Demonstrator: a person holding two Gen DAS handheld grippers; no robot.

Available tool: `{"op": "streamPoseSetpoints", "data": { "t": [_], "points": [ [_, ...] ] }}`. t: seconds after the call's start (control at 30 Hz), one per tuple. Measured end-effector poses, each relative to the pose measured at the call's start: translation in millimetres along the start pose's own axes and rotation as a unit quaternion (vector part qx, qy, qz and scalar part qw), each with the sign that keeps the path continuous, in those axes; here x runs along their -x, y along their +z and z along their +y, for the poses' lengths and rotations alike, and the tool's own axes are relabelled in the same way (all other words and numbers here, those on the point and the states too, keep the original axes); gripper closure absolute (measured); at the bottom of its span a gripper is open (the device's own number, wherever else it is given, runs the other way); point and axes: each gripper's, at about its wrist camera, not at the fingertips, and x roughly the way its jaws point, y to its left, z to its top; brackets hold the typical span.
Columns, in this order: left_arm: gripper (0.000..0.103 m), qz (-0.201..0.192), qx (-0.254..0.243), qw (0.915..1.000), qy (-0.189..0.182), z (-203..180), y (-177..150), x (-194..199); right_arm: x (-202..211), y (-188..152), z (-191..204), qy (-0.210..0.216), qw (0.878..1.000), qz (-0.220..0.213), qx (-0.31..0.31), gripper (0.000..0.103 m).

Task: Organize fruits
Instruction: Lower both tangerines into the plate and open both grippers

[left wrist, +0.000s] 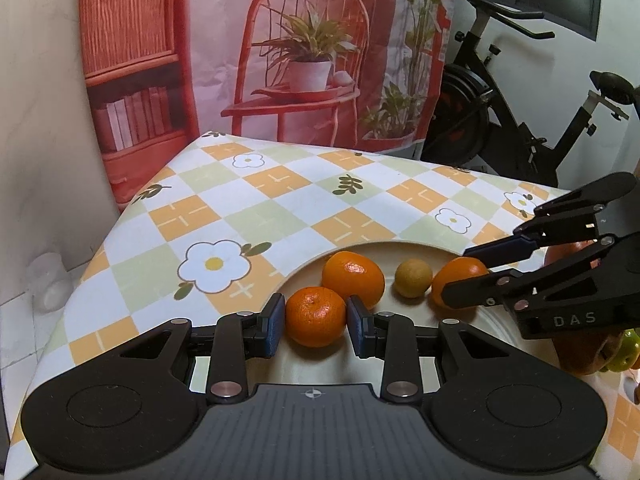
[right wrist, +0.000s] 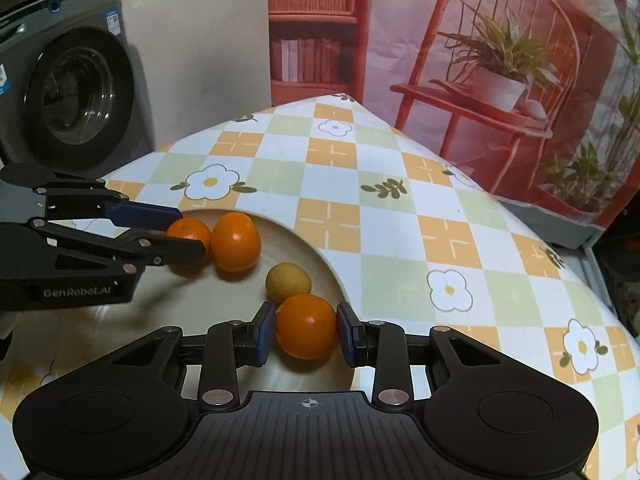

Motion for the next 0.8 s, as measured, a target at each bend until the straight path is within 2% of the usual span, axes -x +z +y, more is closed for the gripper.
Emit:
{"op": "streamPoseSetpoints", "data": {
  "t": [0.43,0.8],
  "points": [
    [0.066,-0.004,-0.006,0.9999,-0.010,1,2,-3,-6,6,2,-0.002,1.000,-0.001,0.009,0.072],
    [0.065,-0.008,-0.007,0.9999,0.003,-4,4,8,4,-2,5,-0.015,1.000,0.001,0.020,0.071]
  ]
}}
